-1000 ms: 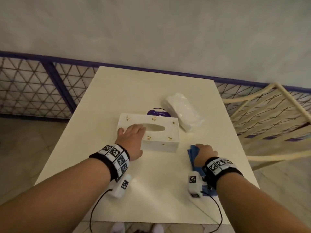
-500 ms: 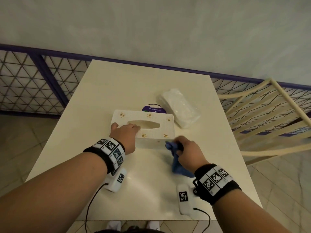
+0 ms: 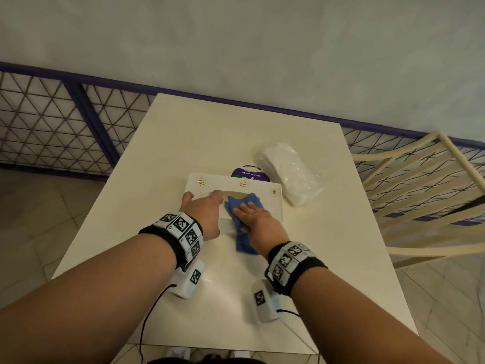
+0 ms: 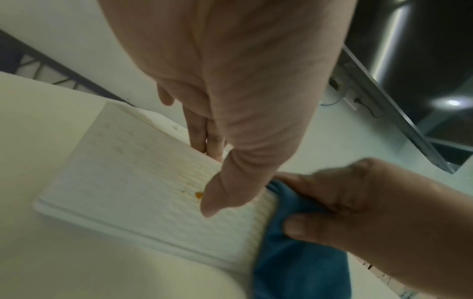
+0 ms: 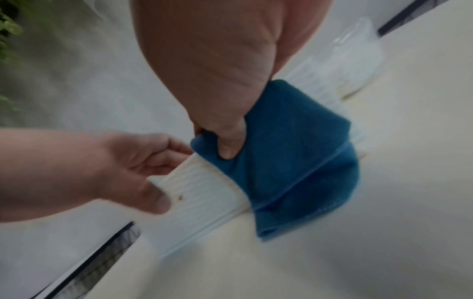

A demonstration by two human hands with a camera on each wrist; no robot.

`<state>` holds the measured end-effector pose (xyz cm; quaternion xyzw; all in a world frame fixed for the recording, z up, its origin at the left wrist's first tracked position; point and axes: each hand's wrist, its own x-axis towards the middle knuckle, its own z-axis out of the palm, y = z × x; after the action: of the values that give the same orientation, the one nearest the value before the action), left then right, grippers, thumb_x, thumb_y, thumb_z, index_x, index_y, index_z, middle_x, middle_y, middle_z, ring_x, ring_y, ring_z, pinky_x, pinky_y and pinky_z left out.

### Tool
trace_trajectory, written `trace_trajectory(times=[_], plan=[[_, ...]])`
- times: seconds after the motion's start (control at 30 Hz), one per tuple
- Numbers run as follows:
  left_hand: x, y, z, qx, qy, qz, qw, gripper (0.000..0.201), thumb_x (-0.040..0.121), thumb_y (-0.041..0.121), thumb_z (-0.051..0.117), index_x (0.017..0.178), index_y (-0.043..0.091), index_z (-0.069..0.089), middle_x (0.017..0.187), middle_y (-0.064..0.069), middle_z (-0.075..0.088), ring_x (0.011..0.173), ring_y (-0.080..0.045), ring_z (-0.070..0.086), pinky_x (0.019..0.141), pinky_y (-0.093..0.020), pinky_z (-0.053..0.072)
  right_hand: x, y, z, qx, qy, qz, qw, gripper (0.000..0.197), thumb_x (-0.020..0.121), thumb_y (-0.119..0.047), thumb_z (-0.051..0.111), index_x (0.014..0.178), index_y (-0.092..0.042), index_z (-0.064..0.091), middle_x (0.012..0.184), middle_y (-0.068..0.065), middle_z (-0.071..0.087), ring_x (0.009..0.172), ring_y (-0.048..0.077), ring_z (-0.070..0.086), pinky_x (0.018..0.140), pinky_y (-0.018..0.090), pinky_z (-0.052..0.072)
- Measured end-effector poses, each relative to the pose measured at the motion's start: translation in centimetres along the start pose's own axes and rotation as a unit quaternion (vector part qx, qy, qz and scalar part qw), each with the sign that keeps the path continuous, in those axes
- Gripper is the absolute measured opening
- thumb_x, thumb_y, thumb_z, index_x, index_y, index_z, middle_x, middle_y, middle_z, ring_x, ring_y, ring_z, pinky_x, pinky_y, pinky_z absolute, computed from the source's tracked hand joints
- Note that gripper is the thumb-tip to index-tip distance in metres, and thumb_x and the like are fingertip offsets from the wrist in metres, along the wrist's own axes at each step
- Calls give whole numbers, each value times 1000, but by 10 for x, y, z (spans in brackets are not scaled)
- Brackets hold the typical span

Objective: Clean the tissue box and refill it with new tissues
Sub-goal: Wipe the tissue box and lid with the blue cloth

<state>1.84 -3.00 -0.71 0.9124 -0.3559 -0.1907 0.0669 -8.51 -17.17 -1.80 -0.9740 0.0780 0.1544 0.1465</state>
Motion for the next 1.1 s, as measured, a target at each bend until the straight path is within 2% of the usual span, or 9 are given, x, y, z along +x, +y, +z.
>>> trace_trajectory(times=[0.07,0.17,0.3,0.5,0.6,0.77,0.87,1.0,1.1], plan=[[0,1,1,5,-4,3,1000,81,69,19,63,139,21,23,137,12,51,111,-14,59,112,-42,8,-18,24,-1,37,39,20,998,59,95,-19,54,148,-23,30,158,-1,24,148,16,15,118,26,6],[2,0,3,-1,2,1,1000,80,67,17,62,138,22,25,131,13,56,106,-12,61,111,-41,8,-37,43,4,67,99,71,990,51,97,-18,50,145,-25,36,156,-4,29,147,13,16,117,22,5],[3,0,3,-10,0,-5,1000,84,66,20,64,140,23,23,135,13,52,111,-13,59,111,-39,9,-18,12,7,4,67,47,997,63,93,-12,50,150,-22,25,159,2,22,148,20,12,119,30,0],[5,2,-1,-14,-4,-28,999,78,67,29,57,137,25,23,90,8,67,93,-16,64,111,-43,9,16,-40,12,-33,9,-30,999,81,87,-7,59,152,-19,13,161,6,13,149,24,7,119,36,0],[5,0,2,-5,-6,-16,1000,77,65,29,54,136,26,23,105,8,67,102,-16,62,114,-43,4,4,-8,3,-70,-23,-19,997,71,95,-14,50,152,-26,10,162,-3,9,149,15,4,119,36,-4],[3,1,2,5,-29,-21,999,87,67,21,54,145,25,14,137,14,50,118,-11,55,115,-43,-7,-37,49,1,13,71,37,997,60,94,-5,45,148,-26,28,158,-6,25,148,10,11,114,22,-9],[1,3,1,10,-22,-22,999,87,68,23,55,145,24,16,138,14,49,120,-12,53,115,-45,-8,-27,29,9,2,80,52,995,62,93,-7,47,149,-24,27,158,-2,24,148,16,12,117,28,-8],[1,11,-2,38,-5,-11,999,80,68,28,58,141,27,25,112,10,63,110,-15,60,114,-48,-6,-2,-6,21,-35,57,10,998,70,91,-12,51,151,-25,17,160,-1,17,149,18,8,118,36,-8],[-1,14,-4,93,-21,7,995,70,75,37,57,139,29,31,125,8,55,116,-14,55,113,-53,-9,-5,7,18,-29,35,37,998,73,93,-11,50,151,-34,12,161,-12,10,148,9,2,116,46,-11]])
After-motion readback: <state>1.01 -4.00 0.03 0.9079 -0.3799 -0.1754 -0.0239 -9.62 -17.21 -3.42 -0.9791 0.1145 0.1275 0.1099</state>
